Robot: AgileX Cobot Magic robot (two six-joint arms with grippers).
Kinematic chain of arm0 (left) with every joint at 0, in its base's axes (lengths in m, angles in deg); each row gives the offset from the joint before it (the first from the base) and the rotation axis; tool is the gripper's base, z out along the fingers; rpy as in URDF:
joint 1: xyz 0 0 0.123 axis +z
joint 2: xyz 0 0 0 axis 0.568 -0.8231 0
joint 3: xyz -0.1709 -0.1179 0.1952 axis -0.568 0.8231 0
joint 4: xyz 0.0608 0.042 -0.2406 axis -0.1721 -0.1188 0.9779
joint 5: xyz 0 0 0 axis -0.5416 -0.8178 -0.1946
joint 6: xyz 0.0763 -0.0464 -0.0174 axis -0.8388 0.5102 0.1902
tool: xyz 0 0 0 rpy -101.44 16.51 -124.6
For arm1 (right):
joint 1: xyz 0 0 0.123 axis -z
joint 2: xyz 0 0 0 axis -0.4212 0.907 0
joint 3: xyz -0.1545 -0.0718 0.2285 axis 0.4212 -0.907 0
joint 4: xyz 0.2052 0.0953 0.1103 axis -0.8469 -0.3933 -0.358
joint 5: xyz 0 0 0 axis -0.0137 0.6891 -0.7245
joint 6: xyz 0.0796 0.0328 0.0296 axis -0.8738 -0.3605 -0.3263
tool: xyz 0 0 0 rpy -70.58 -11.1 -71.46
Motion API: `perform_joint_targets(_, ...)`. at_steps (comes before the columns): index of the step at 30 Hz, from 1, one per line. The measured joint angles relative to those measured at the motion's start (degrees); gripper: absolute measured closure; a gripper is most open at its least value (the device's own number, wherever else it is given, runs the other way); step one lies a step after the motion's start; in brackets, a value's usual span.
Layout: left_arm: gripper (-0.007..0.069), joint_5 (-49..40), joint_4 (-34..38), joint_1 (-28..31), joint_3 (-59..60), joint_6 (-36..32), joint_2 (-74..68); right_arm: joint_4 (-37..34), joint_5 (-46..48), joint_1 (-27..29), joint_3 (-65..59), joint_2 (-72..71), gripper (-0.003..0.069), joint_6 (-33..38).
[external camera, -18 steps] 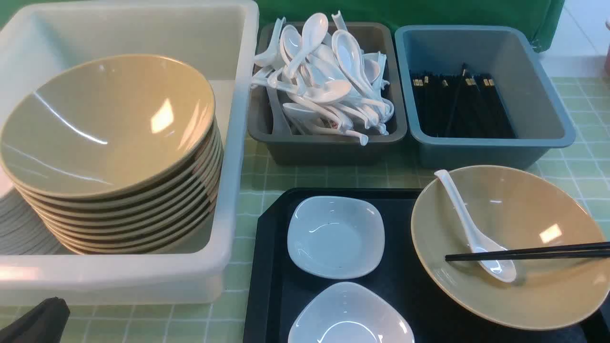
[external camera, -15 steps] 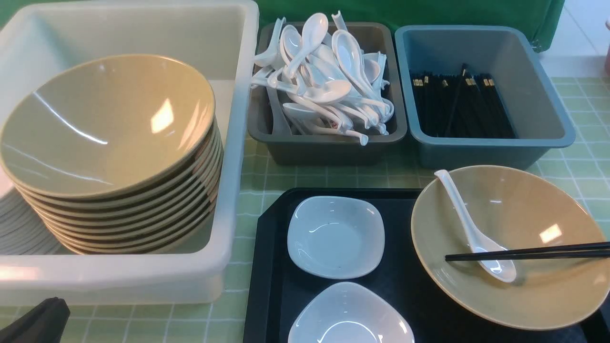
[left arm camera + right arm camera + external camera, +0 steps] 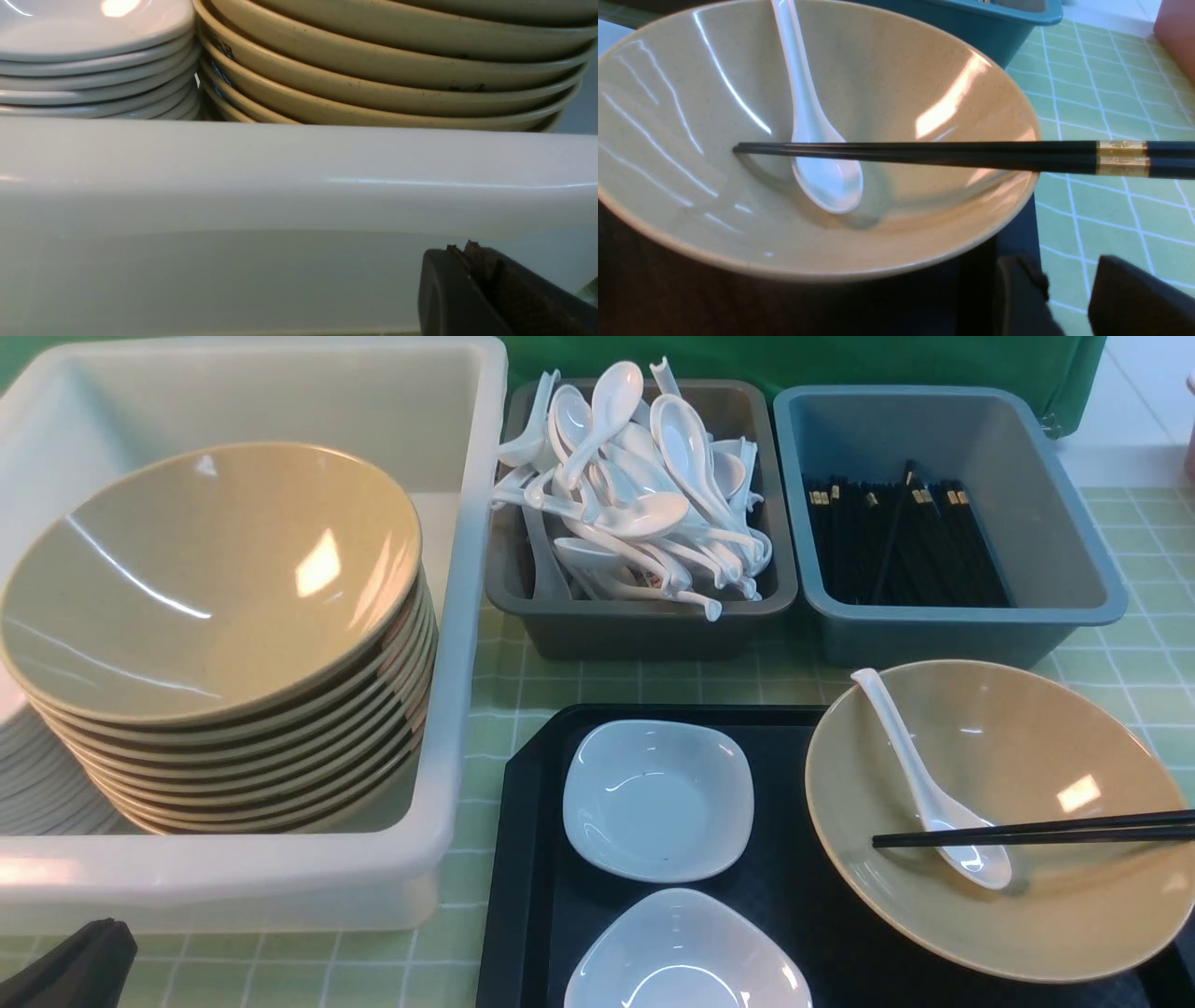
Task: On green table put chopsticks spoon bowls plates into blue grey white boxes.
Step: 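Move the grippers toward the tableware on the black tray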
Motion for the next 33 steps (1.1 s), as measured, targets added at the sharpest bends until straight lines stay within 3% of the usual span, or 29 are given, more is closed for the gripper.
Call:
perform_joint_targets(26,0.0626,0.05,-0.18,0.00,0.00,0.00,0.00,0.00,-0.32,0.00,-0.07,0.00,0.0423,0.00)
perform_joint_targets(33,0.0626,5.59,-4.19,0.00,0.06,0.00,0.00,0.00,-5.00,0.00,-0.91,0.00,0.0423,-0.15)
